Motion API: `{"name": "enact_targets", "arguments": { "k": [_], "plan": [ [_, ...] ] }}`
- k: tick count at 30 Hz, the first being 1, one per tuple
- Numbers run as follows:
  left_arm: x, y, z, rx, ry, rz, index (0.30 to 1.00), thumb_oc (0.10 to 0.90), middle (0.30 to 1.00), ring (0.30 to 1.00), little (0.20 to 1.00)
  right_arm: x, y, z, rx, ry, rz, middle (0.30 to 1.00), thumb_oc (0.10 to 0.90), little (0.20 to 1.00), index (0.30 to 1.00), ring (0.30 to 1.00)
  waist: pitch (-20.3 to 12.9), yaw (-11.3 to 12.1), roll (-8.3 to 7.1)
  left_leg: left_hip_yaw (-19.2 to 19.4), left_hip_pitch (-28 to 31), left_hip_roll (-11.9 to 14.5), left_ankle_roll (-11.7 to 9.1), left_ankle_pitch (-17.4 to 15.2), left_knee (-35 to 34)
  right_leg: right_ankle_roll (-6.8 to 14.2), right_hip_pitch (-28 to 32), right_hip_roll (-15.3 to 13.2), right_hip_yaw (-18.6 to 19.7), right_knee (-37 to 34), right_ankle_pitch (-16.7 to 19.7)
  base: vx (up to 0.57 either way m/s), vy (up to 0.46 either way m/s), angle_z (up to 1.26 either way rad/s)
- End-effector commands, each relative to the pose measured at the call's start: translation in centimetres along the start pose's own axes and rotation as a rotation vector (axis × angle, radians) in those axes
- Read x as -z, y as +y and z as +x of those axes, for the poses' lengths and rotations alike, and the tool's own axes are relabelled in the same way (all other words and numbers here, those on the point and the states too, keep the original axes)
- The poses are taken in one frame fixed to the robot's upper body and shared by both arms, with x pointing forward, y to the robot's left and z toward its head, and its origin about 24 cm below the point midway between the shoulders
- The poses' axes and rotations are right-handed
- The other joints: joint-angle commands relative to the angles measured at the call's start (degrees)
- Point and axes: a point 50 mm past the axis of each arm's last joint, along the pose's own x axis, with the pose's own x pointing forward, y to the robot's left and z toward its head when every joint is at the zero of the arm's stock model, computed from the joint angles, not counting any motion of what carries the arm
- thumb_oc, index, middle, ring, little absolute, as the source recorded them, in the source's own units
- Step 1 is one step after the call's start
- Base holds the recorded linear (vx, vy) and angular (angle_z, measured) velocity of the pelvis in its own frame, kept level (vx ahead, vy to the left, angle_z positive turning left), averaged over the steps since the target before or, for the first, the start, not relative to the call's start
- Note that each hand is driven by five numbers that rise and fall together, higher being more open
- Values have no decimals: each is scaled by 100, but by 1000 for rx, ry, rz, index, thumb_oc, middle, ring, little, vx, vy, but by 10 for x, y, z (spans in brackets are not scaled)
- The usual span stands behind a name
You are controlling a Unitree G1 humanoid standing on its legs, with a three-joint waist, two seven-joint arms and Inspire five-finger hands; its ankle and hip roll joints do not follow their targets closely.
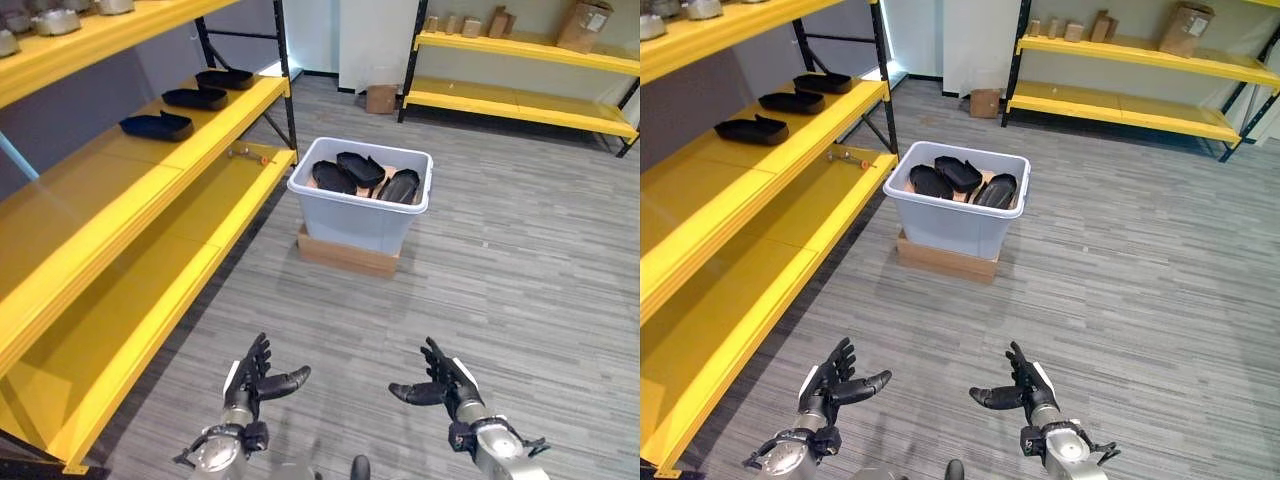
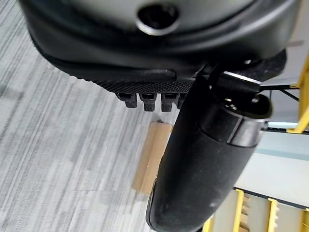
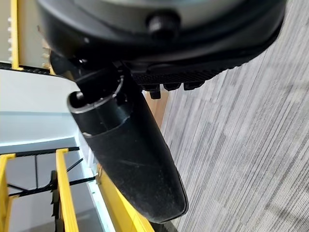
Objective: Move parts from the plastic box to the shelf.
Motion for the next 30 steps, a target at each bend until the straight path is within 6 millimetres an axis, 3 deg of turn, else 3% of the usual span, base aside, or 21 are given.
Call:
{"name": "enact_targets", "arguments": {
  "k": [1,2,3,7,13,14,15,16,17,19,20,22,24,25,26,27,28,30],
  "plan": [
    [-45,-3,7,45,-217,32,1000,900,1000,1000,1000,-48,-4,6,-2,-234,-16,1000,900,1000,1000,1000,68,111,-16,240,162,170,16,926,-859,894,176,-128,16,163,-236,222,105,-13],
    [-45,-1,7,39,-212,62,1000,900,1000,1000,1000,-46,-3,6,-1,-225,-28,1000,900,1000,1000,1000,72,188,65,188,-137,294,-100,1490,-1311,868,362,-25,98,124,-368,248,113,-4],
    [-46,-1,8,39,-215,64,1000,900,1000,1000,1000,-46,-2,7,-1,-227,-27,1000,900,1000,1000,1000,74,228,90,228,-173,343,-144,1686,-1508,866,453,-4,129,116,-424,414,214,-35],
    [-50,2,10,33,-231,72,1000,900,1000,1000,1000,-46,8,8,-38,-225,-9,1000,900,1000,1000,1000,-152,285,101,144,267,141,27,1421,-1737,962,712,-108,268,232,-640,320,186,-44],
    [-58,4,10,20,-258,62,1000,900,1000,1000,1000,-51,18,11,-84,-241,-44,1000,900,1000,1000,1000,-318,353,53,299,439,-51,267,987,-1511,1143,676,-324,340,753,-768,237,155,-18],
    [-60,5,11,23,-259,81,1000,900,1000,1000,1000,-50,23,11,-100,-237,-48,1000,900,1000,1000,1000,-305,335,62,334,569,-105,382,862,-1495,1278,418,-399,308,1493,-542,129,106,-11],
    [-60,5,11,23,-259,81,1000,900,1000,1000,1000,-50,23,11,-100,-237,-48,1000,900,1000,1000,1000,-310,341,57,341,560,-108,385,860,-1491,1282,396,-404,317,1522,-556,217,211,-10],
    [-62,7,11,19,-263,109,1000,900,1000,1000,1000,-49,27,10,-113,-238,-31,1000,900,1000,1000,1000,-245,279,83,343,708,-175,515,774,-1516,1498,-151,-473,360,2683,167,114,166,-9],
    [-63,7,12,22,-267,118,1000,900,1000,1000,1000,-48,28,10,-120,-235,-31,1000,900,1000,1000,1000,-176,211,144,296,834,-172,564,760,-1576,1546,-447,-498,340,3129,447,164,221,-2],
    [-64,6,12,27,-268,133,1000,900,1000,1000,1000,-47,31,9,-133,-230,-32,1000,900,1000,1000,1000,-33,124,295,245,1037,-107,666,717,-1655,1494,-834,-441,221,3855,532,168,174,9],
    [-63,6,12,23,-266,134,1000,900,1000,1000,1000,-46,32,9,-137,-227,-34,1000,900,1000,1000,1000,-9,127,366,268,1181,-98,701,661,-1740,1467,-1079,-622,-35,3926,472,249,149,11],
    [-61,5,11,33,-258,119,1000,900,1000,1000,1000,-43,31,9,-133,-213,-24,1000,900,1000,1000,1000,8,24,393,235,1462,-127,692,566,-1897,1389,-1411,-739,-208,3443,319,303,51,-14],
    [-58,6,10,30,-246,99,1000,900,1000,1000,1000,-46,31,8,-137,-221,-3,1000,900,1000,1000,1000,62,-65,351,152,1711,-198,617,445,-1946,1368,-1553,-730,-266,2466,317,347,-86,-17],
    [-57,6,10,32,-242,93,1000,900,1000,1000,1000,-49,31,8,-139,-235,-4,1000,900,1000,1000,1000,92,-118,296,117,1838,-235,562,363,-1983,1408,-1641,-787,-262,1767,443,252,-92,9],
    [-57,6,10,32,-241,92,1000,900,1000,1000,1000,-49,30,8,-139,-234,-4,1000,900,1000,1000,1000,108,-125,330,107,1877,-199,556,343,-1991,1406,-1571,-751,-289,1700,462,283,-113,20],
    [-56,6,10,34,-238,94,1000,900,1000,1000,1000,-52,30,7,-142,-246,-5,1000,900,1000,1000,1000,119,-162,329,68,1994,-166,486,291,-2030,1451,-1537,-811,-322,1095,524,379,-139,38],
    [-54,5,9,40,-238,103,1000,900,1000,1000,1000,-51,28,4,-142,-247,-37,1000,900,1000,1000,1000,114,-162,327,79,2160,-71,369,219,-1973,1551,-1524,-982,-537,723,702,588,-231,45],
    [-49,4,8,46,-220,106,1000,900,1000,1000,1000,-47,26,4,-137,-234,-44,1000,900,1000,1000,1000,40,-128,302,116,2241,13,295,174,-1864,1466,-1287,-925,-681,741,633,405,-164,13]
  ]
}}
